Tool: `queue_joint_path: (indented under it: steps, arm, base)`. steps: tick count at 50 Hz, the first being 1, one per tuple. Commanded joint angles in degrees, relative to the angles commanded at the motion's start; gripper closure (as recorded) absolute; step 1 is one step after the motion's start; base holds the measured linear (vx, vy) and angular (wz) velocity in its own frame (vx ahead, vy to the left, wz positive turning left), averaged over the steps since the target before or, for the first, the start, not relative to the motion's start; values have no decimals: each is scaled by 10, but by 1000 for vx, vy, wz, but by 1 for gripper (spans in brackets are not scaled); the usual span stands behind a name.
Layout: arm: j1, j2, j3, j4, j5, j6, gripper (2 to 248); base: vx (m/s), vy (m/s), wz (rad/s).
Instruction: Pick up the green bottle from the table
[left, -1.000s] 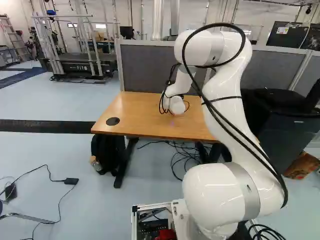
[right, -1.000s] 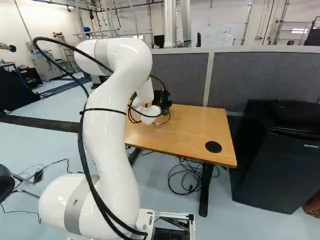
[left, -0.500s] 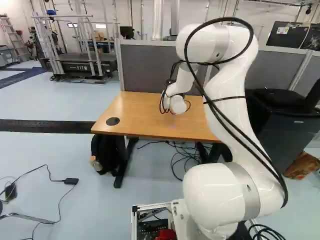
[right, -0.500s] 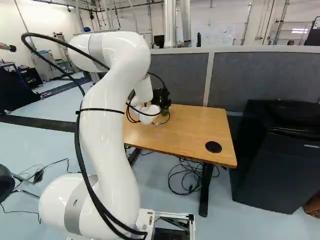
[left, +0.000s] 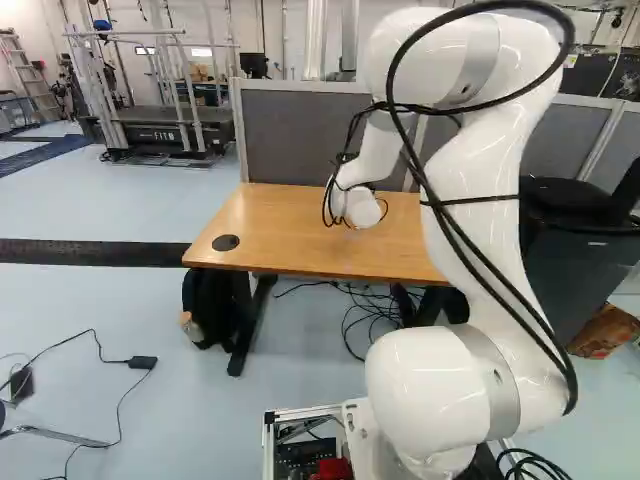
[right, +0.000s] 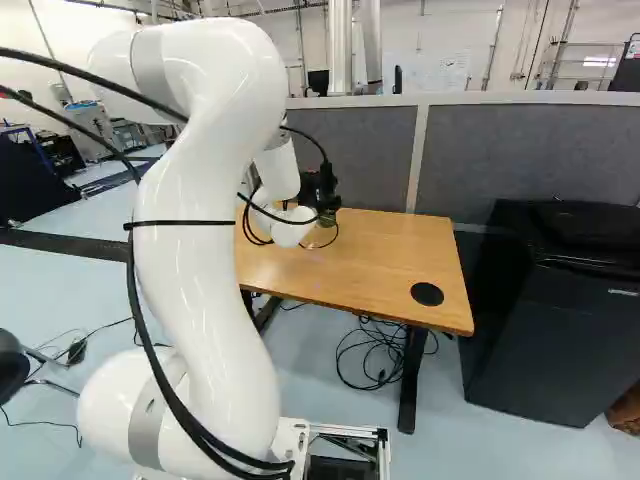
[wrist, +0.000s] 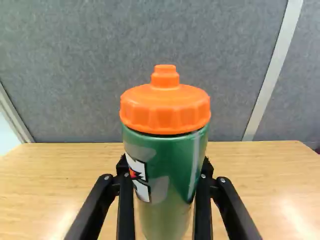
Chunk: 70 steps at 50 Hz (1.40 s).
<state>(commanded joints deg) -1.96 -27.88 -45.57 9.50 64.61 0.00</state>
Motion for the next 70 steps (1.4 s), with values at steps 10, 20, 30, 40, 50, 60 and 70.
queue_joint_path:
  steps: [10, 20, 30, 40, 50, 60, 70]
  arm:
    - [-1, 38, 34, 0, 0, 0, 143]
    - [-1, 77, 68, 0, 0, 0, 143]
    - [1, 117, 101, 0, 0, 0, 143]
    - [5, 157, 133, 0, 0, 0, 143]
    - [8, 198, 164, 0, -8, 0, 143]
    - [13, 241, 195, 0, -25, 0, 143]
    - [17, 284, 226, 0, -45, 0, 143]
  base:
    - [0, 0, 0]
    - [0, 0, 0]
    - [0, 0, 0]
    - [0, 0, 0]
    - [0, 0, 0]
    - [0, 0, 0]
    - [0, 0, 0]
